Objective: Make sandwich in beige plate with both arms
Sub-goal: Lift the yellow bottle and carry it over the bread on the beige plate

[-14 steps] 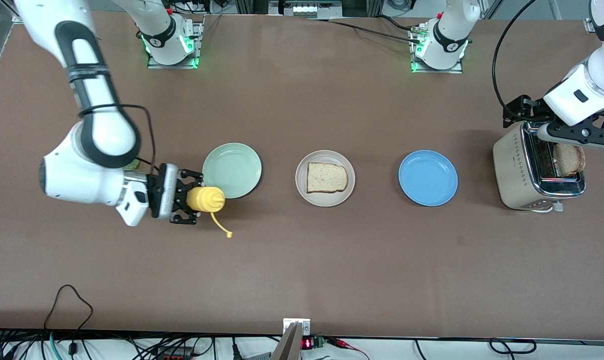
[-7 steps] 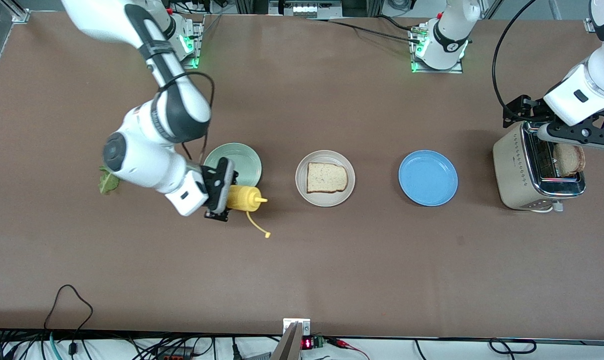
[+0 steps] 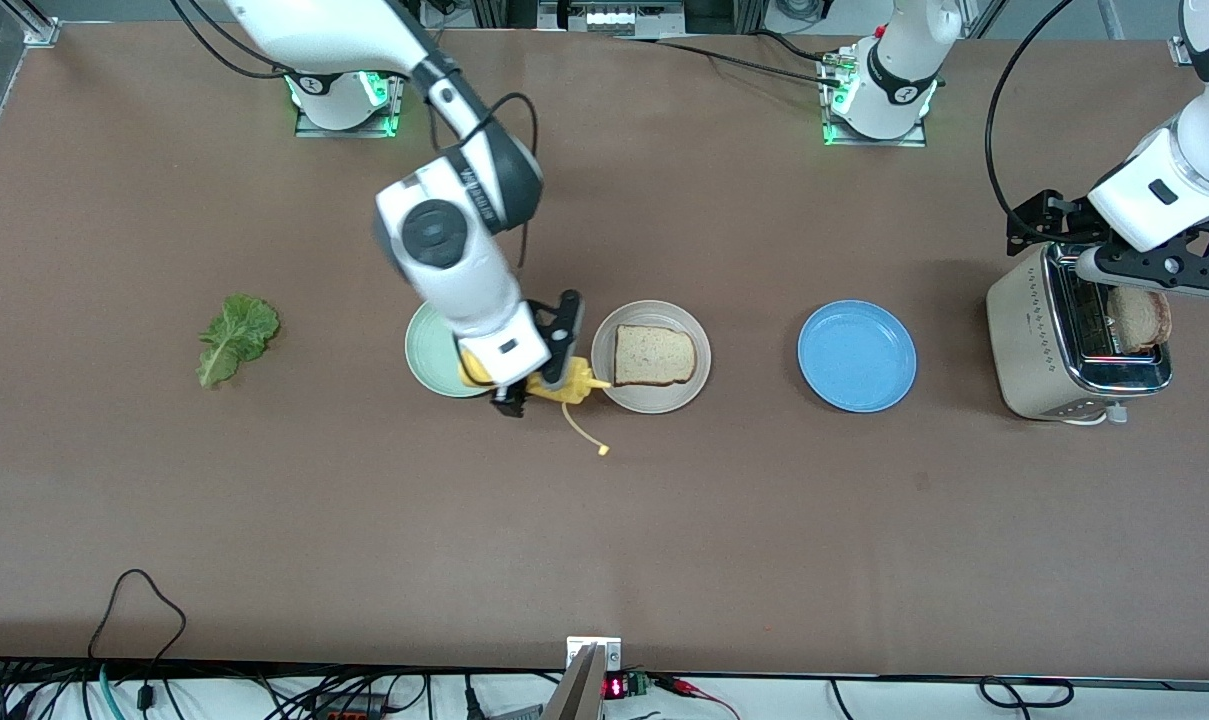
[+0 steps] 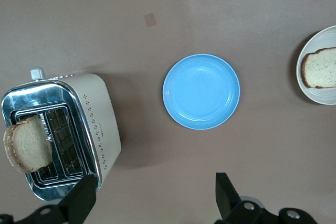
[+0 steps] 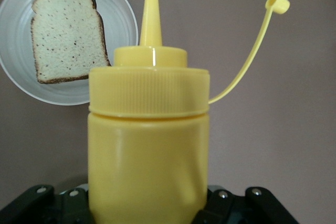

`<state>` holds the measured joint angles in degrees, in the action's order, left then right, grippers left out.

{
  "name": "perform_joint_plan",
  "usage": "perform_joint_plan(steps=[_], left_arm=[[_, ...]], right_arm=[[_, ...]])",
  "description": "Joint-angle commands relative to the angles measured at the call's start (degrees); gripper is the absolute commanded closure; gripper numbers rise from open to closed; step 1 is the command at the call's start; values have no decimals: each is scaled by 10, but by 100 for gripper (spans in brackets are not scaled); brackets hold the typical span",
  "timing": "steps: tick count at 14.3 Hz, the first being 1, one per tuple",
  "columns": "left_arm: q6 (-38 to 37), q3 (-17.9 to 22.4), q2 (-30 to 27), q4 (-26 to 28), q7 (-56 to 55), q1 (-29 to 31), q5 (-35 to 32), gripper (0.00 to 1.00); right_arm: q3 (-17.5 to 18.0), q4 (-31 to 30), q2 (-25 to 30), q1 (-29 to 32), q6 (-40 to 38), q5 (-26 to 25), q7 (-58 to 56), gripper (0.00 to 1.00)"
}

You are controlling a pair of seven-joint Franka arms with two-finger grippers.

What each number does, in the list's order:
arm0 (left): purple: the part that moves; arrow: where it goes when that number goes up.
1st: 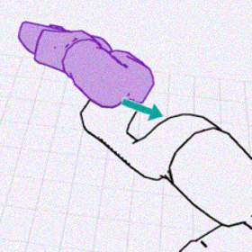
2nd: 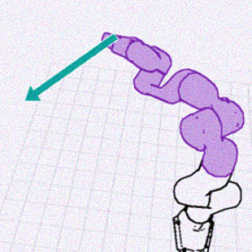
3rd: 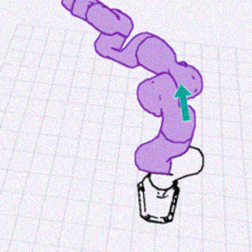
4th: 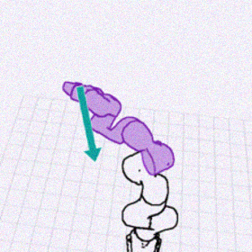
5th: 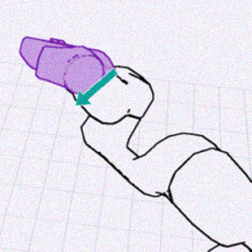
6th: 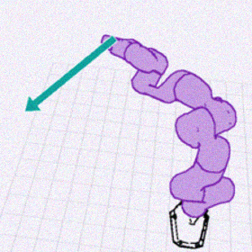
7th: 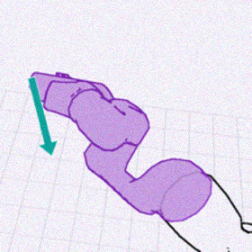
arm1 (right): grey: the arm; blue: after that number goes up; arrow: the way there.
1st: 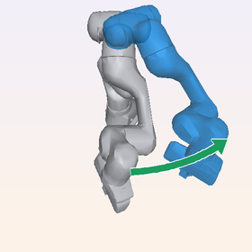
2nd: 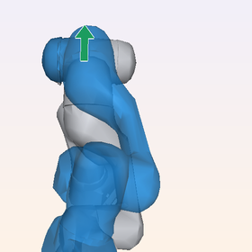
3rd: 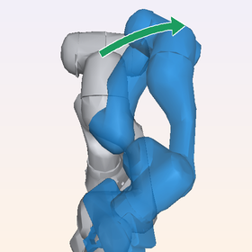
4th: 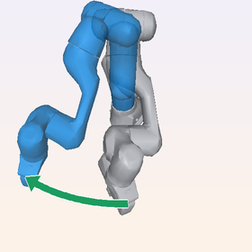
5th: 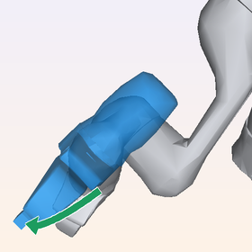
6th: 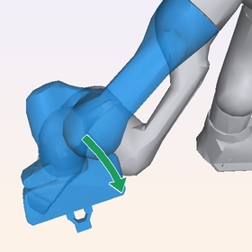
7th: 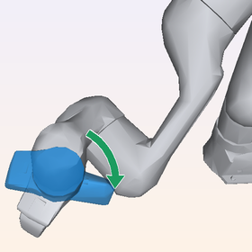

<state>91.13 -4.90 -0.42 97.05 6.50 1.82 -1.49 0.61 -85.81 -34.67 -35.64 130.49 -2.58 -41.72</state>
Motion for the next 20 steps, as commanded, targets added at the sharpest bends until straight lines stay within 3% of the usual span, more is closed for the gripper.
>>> perform_joint_plan(steps=[1,6,13,20], left_arm=[[-9,1,-2,-6,-4,-1,3,0],[-22,0,-3,-7,-9,-1,3,0],[-22,0,-2,-10,-9,-2,3,0],[-31,-8,-2,-12,-11,-2,3,0]], right_arm=[[-10,28,-24,-45,-22,-93,90,66],[-10,124,-85,-100,-144,-202,134,66],[-10,124,-108,-153,-216,-333,139,66],[-18,124,-130,-173,-224,-363,160,66]])
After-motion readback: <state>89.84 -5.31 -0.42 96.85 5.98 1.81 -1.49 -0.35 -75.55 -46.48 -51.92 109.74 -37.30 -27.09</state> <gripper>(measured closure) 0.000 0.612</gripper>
